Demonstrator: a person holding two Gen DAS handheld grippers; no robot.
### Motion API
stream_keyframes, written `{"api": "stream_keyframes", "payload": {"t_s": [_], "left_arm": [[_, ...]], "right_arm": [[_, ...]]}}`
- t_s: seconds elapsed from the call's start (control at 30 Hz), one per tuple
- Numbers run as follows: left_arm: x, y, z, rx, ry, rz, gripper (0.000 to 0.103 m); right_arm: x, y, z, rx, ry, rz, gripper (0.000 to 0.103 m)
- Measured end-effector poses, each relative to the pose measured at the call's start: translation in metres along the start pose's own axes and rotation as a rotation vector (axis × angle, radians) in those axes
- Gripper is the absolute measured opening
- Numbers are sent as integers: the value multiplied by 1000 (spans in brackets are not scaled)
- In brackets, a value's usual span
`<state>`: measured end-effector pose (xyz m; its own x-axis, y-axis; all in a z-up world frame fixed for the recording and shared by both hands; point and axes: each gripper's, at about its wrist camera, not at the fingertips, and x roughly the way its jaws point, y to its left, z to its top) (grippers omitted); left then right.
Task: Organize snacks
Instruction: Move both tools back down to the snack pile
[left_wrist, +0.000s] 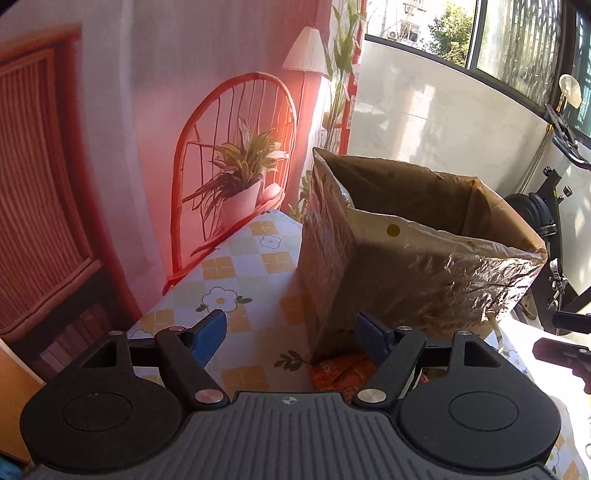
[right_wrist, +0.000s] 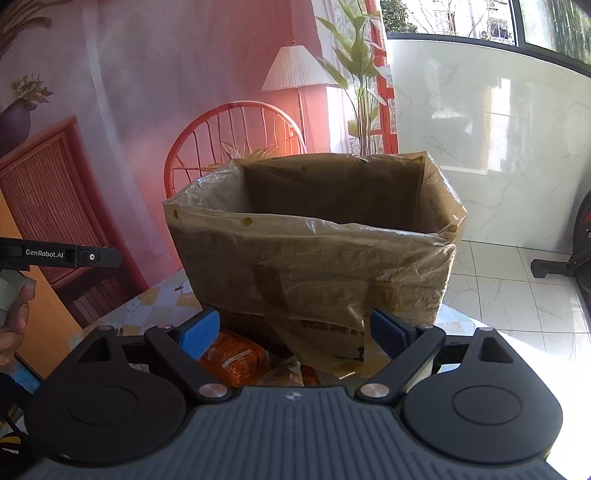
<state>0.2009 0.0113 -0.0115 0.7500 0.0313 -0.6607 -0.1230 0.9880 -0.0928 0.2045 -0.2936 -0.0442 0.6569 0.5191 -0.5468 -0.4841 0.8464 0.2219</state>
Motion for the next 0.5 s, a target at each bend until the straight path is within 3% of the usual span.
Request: {"api": "stream_keyframes", "payload": {"t_s": [0.23,0.5], "left_arm": [[-15,6,-45,-57,-20,3,78],[-17,-4,-67,46,-22,-30,78]], "right_arm": [[-2,2,-37,0,47,5,91],[-38,19,-74,26,11,-69,92]]}}
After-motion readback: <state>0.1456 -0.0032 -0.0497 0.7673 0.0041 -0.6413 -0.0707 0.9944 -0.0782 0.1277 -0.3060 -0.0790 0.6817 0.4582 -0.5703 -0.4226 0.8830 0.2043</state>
